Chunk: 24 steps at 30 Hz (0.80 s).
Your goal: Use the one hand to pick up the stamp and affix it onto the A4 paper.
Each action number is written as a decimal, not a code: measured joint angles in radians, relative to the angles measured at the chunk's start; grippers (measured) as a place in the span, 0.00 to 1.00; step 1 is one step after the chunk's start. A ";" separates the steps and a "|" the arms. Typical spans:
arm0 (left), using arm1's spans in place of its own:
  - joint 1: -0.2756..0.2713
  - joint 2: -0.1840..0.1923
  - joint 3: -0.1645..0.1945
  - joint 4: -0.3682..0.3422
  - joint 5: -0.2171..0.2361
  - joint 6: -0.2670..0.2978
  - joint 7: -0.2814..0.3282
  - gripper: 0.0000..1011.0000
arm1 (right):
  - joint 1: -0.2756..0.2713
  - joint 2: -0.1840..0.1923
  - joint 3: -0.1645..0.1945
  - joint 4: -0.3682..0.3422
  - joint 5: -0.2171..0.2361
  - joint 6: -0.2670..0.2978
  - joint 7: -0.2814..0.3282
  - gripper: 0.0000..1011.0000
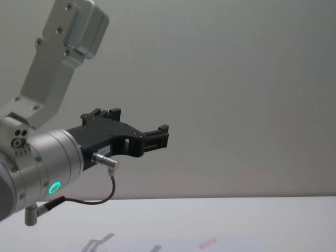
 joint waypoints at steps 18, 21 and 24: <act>0.000 0.000 0.000 0.000 0.000 0.000 0.000 0.99 | 0.042 -0.026 -0.027 0.043 -0.051 0.039 0.046 0.22; 0.000 0.000 0.000 0.000 0.000 0.000 0.000 0.99 | 0.046 -0.029 -0.029 0.047 -0.056 0.043 0.050 0.23; 0.000 0.000 0.000 0.000 0.000 0.000 0.000 0.99 | 0.049 -0.030 -0.031 0.050 -0.060 0.047 0.054 0.33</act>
